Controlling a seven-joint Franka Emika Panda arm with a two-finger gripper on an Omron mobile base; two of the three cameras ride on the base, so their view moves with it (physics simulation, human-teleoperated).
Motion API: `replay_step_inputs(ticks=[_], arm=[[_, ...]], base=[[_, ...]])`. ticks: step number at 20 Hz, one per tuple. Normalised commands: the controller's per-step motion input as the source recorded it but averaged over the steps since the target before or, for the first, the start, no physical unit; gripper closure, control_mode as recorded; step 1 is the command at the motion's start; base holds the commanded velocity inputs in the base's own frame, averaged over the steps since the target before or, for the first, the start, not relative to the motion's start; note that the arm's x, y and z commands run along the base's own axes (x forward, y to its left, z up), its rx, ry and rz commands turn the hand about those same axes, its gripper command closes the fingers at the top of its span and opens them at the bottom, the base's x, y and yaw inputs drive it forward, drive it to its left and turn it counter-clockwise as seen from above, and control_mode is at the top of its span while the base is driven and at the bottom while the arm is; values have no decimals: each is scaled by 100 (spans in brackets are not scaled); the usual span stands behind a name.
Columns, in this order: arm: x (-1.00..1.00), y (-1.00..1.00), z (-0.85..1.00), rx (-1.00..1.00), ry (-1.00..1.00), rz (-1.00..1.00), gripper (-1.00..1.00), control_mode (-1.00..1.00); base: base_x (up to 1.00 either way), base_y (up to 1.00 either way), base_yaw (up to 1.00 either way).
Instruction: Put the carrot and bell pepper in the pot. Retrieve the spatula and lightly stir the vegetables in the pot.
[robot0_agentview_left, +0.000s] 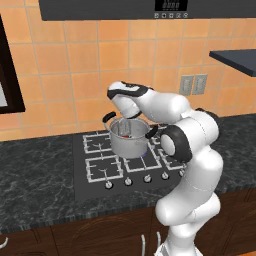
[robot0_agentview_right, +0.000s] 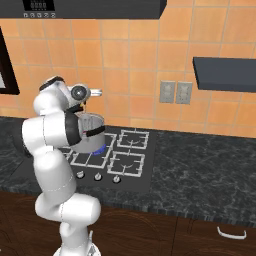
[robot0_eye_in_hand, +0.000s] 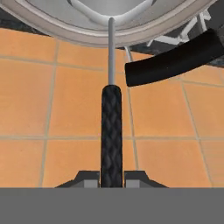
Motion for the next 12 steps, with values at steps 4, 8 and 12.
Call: replay_step_inputs(ticks=[4,8,12], arm=[[-38,-55,-100,7,-1,30,100,-100],[-32,-44,-100,5,-6,29,100,-100],[3,-3,-100,-2,-16,20,100,-100]], base=[[0,0,0],[0,0,0],[0,0,0]])
